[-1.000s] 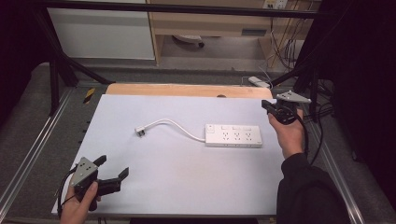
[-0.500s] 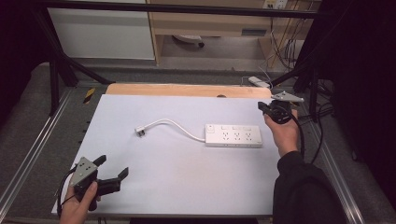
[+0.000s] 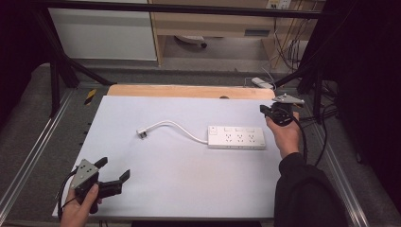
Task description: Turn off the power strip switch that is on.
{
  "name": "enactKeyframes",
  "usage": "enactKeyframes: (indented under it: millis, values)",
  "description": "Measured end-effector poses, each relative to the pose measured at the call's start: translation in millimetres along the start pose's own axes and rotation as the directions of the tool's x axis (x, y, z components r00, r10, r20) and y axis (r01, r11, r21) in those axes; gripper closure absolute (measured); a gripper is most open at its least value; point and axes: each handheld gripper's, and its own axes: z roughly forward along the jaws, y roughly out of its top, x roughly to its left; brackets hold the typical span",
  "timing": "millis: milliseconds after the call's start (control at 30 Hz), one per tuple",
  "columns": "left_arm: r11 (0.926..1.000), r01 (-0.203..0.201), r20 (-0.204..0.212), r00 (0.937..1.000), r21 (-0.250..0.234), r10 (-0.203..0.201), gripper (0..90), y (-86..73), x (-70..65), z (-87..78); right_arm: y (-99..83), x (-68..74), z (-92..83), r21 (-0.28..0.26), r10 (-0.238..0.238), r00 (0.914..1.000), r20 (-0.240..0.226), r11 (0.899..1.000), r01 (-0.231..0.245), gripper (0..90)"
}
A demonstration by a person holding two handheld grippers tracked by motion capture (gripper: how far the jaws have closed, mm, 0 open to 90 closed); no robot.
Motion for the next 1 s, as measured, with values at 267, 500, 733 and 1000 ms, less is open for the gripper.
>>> enactKeyframes:
  millis: [267, 500, 733, 1000]
  values:
    - [1.0000, 0.003, 0.000, 1.0000, -0.001, -0.003, 4.6, 0.0, -0.2, -0.1, -4.0, 0.0, 2.9, 0.012, 0.001, 1.0000, -0.001, 1.000, -0.001, 90.0]
    - [1.0000, 0.001, -0.001, 1.0000, 0.000, -0.001, 4.6, 0.0, -0.1, 0.0, -12.5, -2.4, 5.9, 0.025, 0.011, 0.9999, 0.003, 1.000, -0.011, 90.0]
    - [1.0000, 0.002, 0.001, 1.0000, 0.000, -0.002, 4.5, 0.0, 0.2, 0.0, -19.1, -3.4, 8.4, 0.035, 0.023, 0.9997, 0.007, 0.999, -0.024, 90.0]
    - [1.0000, 0.000, 0.001, 1.0000, 0.001, 0.000, 4.6, 0.0, -0.2, 0.0, -24.3, -1.7, 10.7, 0.044, 0.025, 0.9997, 0.002, 0.999, -0.025, 90.0]
